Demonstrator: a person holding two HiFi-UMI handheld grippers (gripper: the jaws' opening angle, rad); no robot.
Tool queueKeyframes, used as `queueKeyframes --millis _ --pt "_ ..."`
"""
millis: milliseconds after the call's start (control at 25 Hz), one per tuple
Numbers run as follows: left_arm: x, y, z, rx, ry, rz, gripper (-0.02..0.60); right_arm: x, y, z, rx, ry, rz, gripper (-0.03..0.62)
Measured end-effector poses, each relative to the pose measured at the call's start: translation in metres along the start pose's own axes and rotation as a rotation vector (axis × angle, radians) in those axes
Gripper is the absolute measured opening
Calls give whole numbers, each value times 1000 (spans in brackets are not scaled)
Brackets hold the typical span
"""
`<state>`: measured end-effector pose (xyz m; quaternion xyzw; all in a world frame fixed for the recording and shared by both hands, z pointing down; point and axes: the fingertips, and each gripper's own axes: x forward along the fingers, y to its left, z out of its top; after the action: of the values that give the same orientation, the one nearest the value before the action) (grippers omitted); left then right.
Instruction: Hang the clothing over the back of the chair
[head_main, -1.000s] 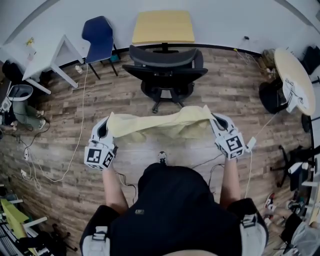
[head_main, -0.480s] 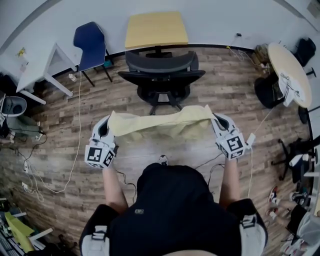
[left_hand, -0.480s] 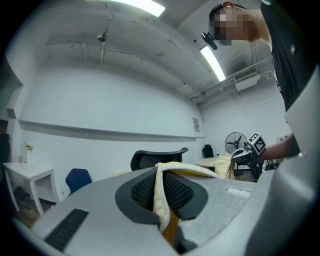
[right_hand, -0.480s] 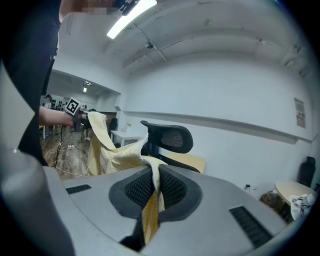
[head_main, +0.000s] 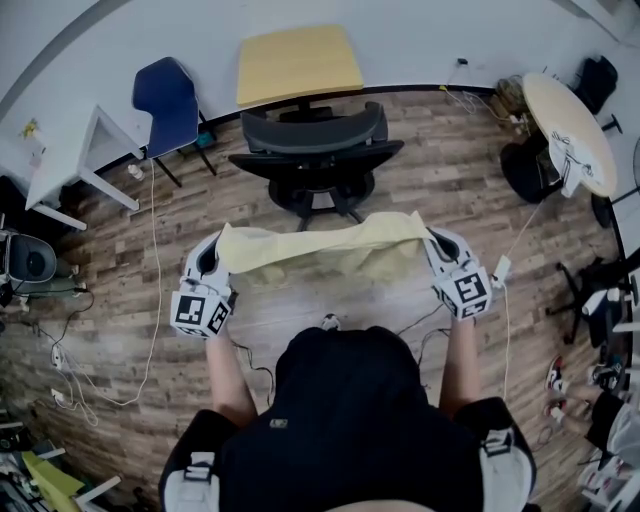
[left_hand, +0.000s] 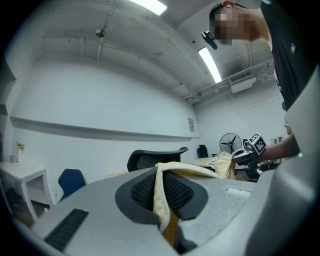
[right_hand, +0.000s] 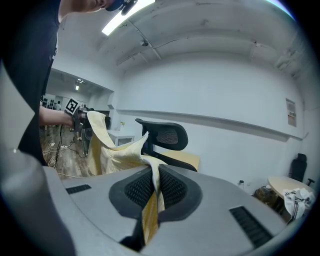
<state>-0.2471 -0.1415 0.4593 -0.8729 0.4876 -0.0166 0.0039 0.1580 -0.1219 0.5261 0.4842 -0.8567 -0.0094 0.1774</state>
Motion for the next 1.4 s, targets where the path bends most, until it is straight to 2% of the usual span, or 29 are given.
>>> queueKeyframes --millis 280,440,640,920,1240,1400 --pt "1 9 -3 -5 -4 -3 3 3 1 2 -13 9 -10 2" --pt "1 16 -5 -7 1 -4 3 9 4 5 -28 -33 0 2" --pt "4 18 -4 0 4 1 3 15 2 1 -28 -16 9 2" --pt "8 22 0 20 12 20 3 24 -12 -4 8 1 1 2" --pt "29 21 11 50 28 53 3 53 -43 1 -4 -73 40 2" --pt "42 24 15 30 28 88 3 65 -55 11 -12 -82 73 2"
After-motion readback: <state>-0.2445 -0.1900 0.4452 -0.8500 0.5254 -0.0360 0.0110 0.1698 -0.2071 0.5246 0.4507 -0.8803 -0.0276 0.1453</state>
